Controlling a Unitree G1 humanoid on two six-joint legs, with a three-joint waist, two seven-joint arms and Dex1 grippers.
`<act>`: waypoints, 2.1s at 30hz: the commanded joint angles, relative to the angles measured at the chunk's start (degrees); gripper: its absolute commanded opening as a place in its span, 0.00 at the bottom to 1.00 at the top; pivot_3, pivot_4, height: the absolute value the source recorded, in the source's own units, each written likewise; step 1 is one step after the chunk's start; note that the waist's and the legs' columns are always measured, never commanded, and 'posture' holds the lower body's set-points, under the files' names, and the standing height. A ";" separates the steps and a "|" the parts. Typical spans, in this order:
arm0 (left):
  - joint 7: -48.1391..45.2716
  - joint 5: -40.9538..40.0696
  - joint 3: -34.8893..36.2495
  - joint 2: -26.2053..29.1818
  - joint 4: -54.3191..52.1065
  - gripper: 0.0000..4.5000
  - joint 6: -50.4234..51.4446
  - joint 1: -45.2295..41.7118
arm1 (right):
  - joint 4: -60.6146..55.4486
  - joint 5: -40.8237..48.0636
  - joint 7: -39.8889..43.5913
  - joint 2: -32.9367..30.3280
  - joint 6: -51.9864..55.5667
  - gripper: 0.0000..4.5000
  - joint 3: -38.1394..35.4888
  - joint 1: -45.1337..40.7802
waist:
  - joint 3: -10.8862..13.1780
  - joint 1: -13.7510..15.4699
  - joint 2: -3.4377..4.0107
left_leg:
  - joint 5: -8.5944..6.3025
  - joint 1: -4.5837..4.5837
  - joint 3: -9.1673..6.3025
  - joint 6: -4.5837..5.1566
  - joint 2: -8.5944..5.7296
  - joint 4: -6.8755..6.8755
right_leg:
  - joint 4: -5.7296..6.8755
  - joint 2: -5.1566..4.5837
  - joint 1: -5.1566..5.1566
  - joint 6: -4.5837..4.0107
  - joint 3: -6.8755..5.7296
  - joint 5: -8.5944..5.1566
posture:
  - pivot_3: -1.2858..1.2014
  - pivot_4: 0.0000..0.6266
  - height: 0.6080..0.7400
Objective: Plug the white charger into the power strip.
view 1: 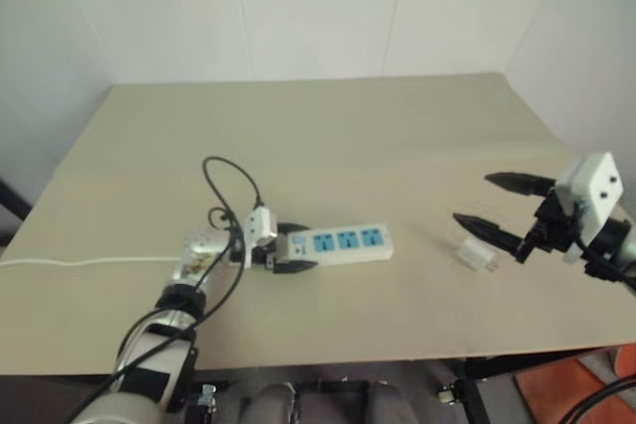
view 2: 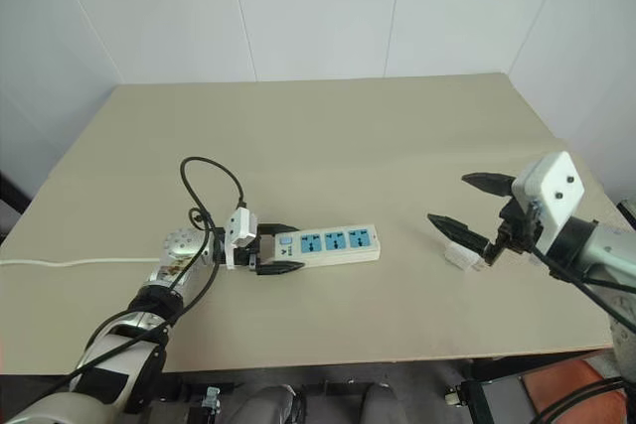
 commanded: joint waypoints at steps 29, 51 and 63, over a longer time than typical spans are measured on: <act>0.05 5.92 -8.16 0.31 -8.46 0.73 8.15 2.05 | 29.74 -22.57 14.58 -11.50 37.32 1.00 62.32 -52.47 | -0.10 0.25 0.19 | -0.07 -1.03 0.03 0.10 -0.09 0.63 | 0.14 -0.06 -0.96 0.09 -0.02 0.11 | 0.52 0.24 1.00; -1.33 4.97 -8.53 0.87 -12.14 0.73 12.34 4.54 | 31.19 -31.28 19.01 -6.44 34.20 0.79 64.43 -44.18 | -0.22 0.03 0.23 | -0.09 -1.02 0.03 0.08 -0.08 0.69 | 0.15 -0.04 -0.97 0.09 -0.01 0.11 | 0.52 0.24 1.00; -1.33 4.95 -8.59 0.86 -12.21 0.73 12.63 4.79 | 26.80 -32.43 13.35 -4.18 34.69 0.26 56.97 -42.81 | -0.60 -0.06 0.22 | -0.10 -0.98 0.03 0.08 -0.07 0.71 | 0.16 -0.03 -0.93 0.09 -0.01 0.11 | 0.52 0.24 1.00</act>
